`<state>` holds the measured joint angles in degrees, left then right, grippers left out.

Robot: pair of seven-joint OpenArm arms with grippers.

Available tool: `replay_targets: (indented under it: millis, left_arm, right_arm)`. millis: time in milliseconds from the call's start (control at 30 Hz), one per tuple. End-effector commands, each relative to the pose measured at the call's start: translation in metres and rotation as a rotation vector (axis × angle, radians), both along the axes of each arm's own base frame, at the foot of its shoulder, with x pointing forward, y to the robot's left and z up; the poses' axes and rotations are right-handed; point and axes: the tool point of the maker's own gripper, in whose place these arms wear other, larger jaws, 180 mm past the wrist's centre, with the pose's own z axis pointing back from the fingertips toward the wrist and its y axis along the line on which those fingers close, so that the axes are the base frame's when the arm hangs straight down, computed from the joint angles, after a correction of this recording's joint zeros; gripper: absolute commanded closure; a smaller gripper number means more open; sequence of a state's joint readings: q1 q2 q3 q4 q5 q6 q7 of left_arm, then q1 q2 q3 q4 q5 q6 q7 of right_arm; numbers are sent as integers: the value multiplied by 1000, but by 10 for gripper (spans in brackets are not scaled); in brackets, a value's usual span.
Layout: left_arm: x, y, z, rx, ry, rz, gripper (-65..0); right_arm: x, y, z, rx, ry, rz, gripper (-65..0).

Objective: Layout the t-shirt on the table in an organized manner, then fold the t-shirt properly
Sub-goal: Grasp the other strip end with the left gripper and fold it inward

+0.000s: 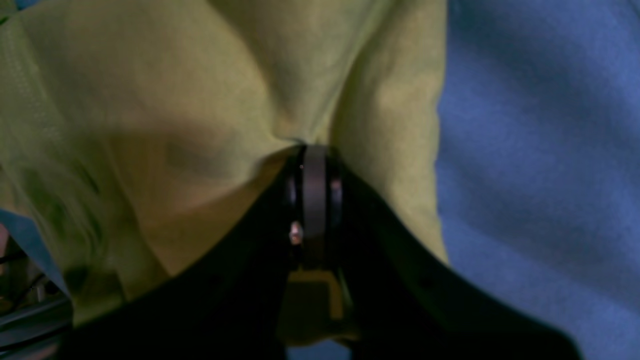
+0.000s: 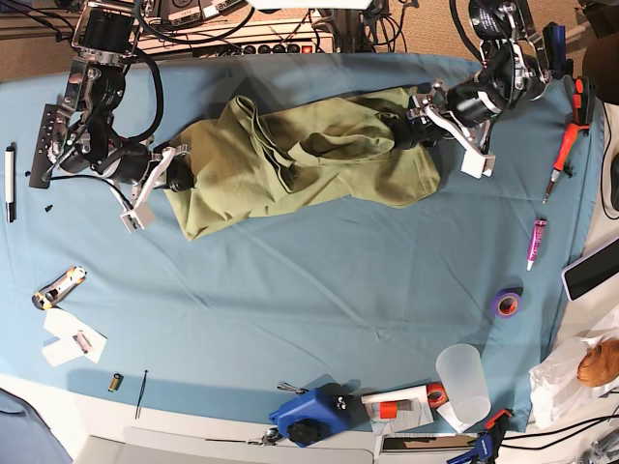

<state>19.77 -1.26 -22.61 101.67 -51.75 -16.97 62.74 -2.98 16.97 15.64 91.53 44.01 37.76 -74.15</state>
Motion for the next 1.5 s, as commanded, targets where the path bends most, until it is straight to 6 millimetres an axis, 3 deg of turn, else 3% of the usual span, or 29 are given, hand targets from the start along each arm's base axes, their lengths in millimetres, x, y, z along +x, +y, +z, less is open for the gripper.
replay_targets:
  millis: [0, 67, 133, 367, 500, 633, 967, 1033, 1200, 1333, 1467]
  left_arm:
    - [-12, -5, -8, 8, 56, -37, -283]
    - [-11, -6, -6, 0, 52, -36, -163]
    - [-10, -6, -5, -4, 47, -35, 0]
    - [-2, 3, 11, 57, -30, -45, 0]
    - [6, 33, 28, 150, -101, -18, 0]
    - [4, 71, 30, 258, -106, -27, 0]
    - [5, 115, 37, 399, -118, -76, 0]
    - [2, 113, 39, 368, -113, -73, 0]
    - [-13, 85, 31, 272, -97, -88, 0]
    - [-14, 63, 25, 280, -143, -119, -234]
    - [-4, 64, 20, 335, -165, -61, -271]
  right_arm:
    - [9, -4, 11, -6, -42, 1, 0]
    - [11, -4, 13, -3, -51, -1, 0]
    - [13, -3, 15, 1, -59, -1, 0]
    - [39, 15, 49, 134, -171, 8, 0]
    - [57, 26, 78, 201, -266, 49, 0]
    - [71, 27, 97, 212, -320, 60, 0]
    - [75, 26, 101, 207, -330, 59, 0]
    - [74, 25, 99, 201, -320, 60, 0]
    - [72, 24, 97, 195, -309, 62, 0]
    - [72, 24, 97, 190, -307, 64, 0]
    - [70, 23, 93, 176, -290, 68, 0]
